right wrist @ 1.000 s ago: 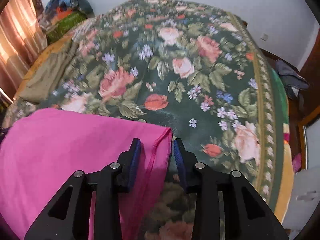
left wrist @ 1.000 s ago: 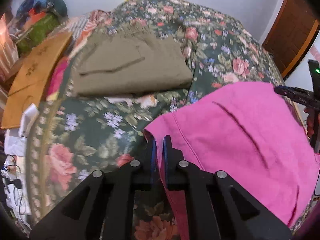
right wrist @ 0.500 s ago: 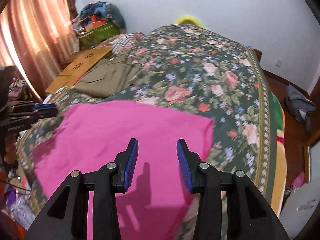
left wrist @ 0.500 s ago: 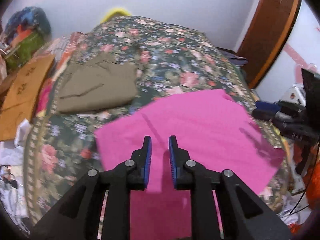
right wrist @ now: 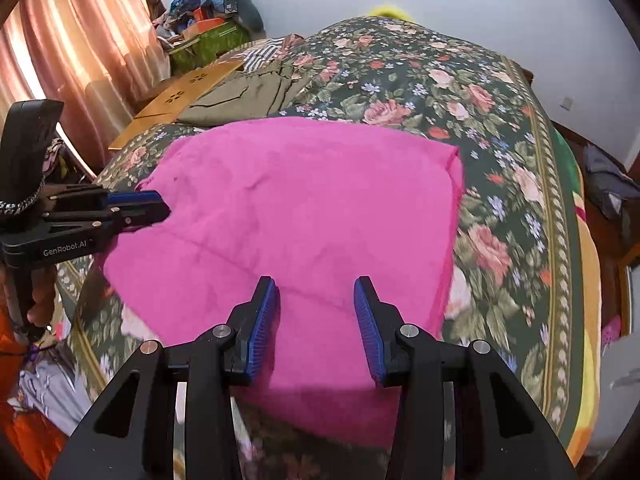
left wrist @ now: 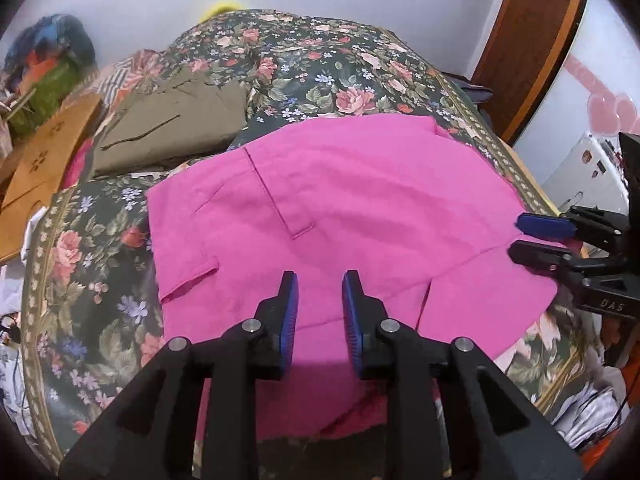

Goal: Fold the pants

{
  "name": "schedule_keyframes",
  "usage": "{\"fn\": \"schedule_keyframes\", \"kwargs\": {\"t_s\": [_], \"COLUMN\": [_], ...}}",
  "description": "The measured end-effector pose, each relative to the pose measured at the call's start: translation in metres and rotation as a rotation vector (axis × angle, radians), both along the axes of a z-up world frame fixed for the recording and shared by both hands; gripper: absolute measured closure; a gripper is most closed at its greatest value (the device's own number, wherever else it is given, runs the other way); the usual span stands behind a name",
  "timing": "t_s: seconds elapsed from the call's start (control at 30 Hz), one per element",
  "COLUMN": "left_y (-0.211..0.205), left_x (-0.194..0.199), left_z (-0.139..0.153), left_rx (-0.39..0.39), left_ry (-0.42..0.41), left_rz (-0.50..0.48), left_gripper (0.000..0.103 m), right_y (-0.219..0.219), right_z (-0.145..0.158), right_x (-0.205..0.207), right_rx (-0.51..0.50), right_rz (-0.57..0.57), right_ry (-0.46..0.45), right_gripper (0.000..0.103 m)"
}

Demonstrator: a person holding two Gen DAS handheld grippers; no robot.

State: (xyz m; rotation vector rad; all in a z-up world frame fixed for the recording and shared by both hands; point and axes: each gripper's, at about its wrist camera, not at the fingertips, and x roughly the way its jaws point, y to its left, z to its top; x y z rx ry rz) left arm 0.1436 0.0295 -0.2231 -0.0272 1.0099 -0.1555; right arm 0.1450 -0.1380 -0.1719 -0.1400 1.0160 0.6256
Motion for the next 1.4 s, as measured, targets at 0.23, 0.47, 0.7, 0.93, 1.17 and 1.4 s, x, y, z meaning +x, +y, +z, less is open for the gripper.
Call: {"fn": "schedule_keyframes", "kwargs": {"t_s": [0.23,0.47,0.7,0.93,1.17,1.4], "left_y": [0.019,0.045,0.067,0.055,0.046,0.042], "left_x": [-0.019,-0.040,-0.064,-0.079,-0.080,-0.070], "left_z": [-0.002,0.022,0.030,-0.003,-0.015,-0.017], "left_rx": [-0.008,-0.010,-0.099,-0.223,-0.321,-0.398], "left_ry": [-0.005,-0.041,-0.029,0.111,0.113,0.092], "left_rz": [0.038,0.119,0.220,0.192,0.175,0.151], "left_gripper": [0.059,0.039,0.025,0.022,0.011,0.001], "right_y": [-0.018,-0.030,-0.031,-0.003,0.016,0.012], "right_z": [0.001,0.017,0.065,0.064,0.033,0.006], "right_x": [-0.018,-0.024,-0.032,-0.043,-0.033,-0.027], "right_rx": [0.026,-0.007,0.073,0.092,0.028,-0.015], "right_rz": [-0.050,-0.097,-0.115,-0.059,-0.046,-0.044], "right_ry": [0.012,-0.007,-0.151,-0.181,-0.136,-0.069], "right_gripper": [0.065,0.062,0.058,0.058,0.058,0.057]}}
